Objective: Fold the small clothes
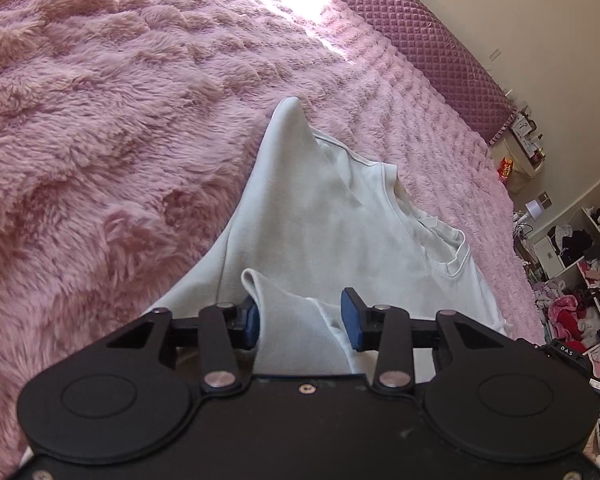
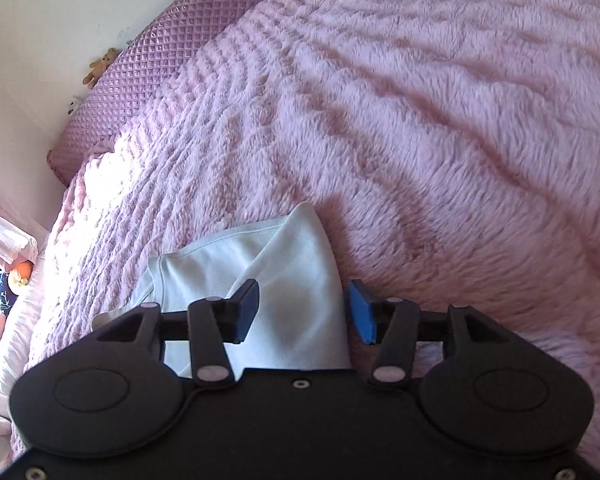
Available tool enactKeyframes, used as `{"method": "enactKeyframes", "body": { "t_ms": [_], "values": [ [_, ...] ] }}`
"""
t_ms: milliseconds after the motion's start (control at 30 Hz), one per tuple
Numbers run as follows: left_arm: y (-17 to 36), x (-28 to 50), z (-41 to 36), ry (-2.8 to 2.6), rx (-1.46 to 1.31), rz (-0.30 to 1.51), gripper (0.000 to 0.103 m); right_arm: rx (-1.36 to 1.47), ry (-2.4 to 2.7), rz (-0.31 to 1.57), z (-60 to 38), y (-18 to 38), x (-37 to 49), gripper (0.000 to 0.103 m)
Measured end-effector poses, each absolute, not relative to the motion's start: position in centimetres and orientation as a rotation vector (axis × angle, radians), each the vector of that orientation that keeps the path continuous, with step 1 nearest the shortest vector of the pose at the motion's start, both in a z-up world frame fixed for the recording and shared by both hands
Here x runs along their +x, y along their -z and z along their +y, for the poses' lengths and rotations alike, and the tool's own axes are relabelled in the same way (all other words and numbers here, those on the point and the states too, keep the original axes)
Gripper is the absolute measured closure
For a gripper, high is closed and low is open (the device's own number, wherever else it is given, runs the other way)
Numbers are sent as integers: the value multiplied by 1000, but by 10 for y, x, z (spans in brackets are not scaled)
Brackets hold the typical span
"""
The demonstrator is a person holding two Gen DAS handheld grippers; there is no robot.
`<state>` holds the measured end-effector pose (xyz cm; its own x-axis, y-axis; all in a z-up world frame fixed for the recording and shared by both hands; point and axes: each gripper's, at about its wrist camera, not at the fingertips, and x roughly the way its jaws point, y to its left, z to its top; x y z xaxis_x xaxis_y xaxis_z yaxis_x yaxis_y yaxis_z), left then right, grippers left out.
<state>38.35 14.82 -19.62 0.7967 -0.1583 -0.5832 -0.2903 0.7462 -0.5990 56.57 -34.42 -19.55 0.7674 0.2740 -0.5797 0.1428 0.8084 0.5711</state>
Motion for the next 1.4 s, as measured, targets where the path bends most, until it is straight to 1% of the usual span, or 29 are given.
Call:
{"method": "enactKeyframes", "body": {
  "t_ms": [33, 67, 100, 200, 300, 367, 433, 467, 500, 533, 567, 600, 633, 667, 700, 733, 767, 800, 833, 900, 967, 1000, 1033, 1067, 1100, 1200, 1233, 1333, 1400],
  "values": [
    [194, 384, 145, -70, -716, 660, 99, 638, -82, 699, -343, 198, 566, 63],
    [188, 384, 143, -67, -695, 649, 99, 621, -85, 689, -341, 198, 566, 76],
    [182, 385, 140, -61, -671, 630, 100, 575, -71, 680, -337, 196, 565, 98],
    [155, 382, 130, -25, -548, 498, 100, 582, -26, 589, -340, 189, 555, 99],
    [152, 396, 129, -27, -483, 450, 100, 572, 40, 559, -340, 191, 552, 99],
    [168, 411, 130, -74, -448, 502, 100, 570, 75, 593, -340, 199, 554, 99],
    [200, 426, 137, -115, -482, 641, 100, 590, 86, 642, -345, 207, 558, 99],
    [209, 427, 139, -107, -487, 649, 99, 608, 77, 640, -349, 206, 556, 98],
    [212, 423, 139, -101, -473, 630, 97, 627, 59, 636, -352, 203, 553, 93],
    [211, 422, 140, -95, -470, 630, 97, 651, 43, 638, -357, 199, 547, 83],
    [208, 421, 140, -93, -478, 632, 97, 666, 24, 640, -360, 195, 541, 81],
    [204, 419, 142, -93, -493, 634, 93, 679, -36, 640, -364, 191, 530, 74],
    [200, 417, 142, -87, -502, 639, 86, 673, -77, 643, -367, 186, 519, 62],
    [196, 414, 142, -85, -506, 642, 80, 660, -98, 648, -368, 181, 509, 55],
    [192, 411, 141, -85, -504, 644, 68, 639, -132, 655, -370, 177, 493, 50],
    [189, 409, 140, -85, -499, 647, 62, 608, -152, 662, -370, 174, 481, 50],
    [186, 405, 139, -81, -499, 651, 59, 569, -165, 670, -369, 171, 469, 49],
    [183, 398, 137, -79, -501, 659, 54, 534, -188, 683, -368, 171, 461, 48],
    [182, 394, 136, -76, -509, 666, 52, 496, -205, 703, -366, 172, 454, 48],
    [183, 384, 132, -66, -515, 693, 52, 443, -215, 725, -362, 179, 447, 48],
    [189, 385, 127, -76, -485, 717, 59, 433, -218, 733, -358, 186, 445, 49],
    [192, 385, 124, -88, -459, 729, 70, 430, -211, 736, -355, 189, 446, 63],
    [193, 386, 123, -101, -438, 741, 85, 409, -179, 738, -353, 192, 446, 85],
    [192, 387, 125, -108, -440, 747, 92, 397, -155, 735, -351, 191, 447, 89],
    [188, 386, 129, -105, -464, 748, 96, 416, -146, 718, -352, 188, 445, 92],
    [173, 379, 136, -97, -457, 724, 99, 429, -131, 649, -354, 173, 433, 97],
    [172, 378, 137, -96, -442, 729, 99, 424, -128, 652, -353, 172, 432, 97],
    [190, 383, 136, -121, -383, 824, 100, 389, -102, 720, -349, 187, 436, 97],
    [200, 384, 134, -112, -346, 828, 99, 366, -77, 733, -348, 199, 437, 95]
  ]
}}
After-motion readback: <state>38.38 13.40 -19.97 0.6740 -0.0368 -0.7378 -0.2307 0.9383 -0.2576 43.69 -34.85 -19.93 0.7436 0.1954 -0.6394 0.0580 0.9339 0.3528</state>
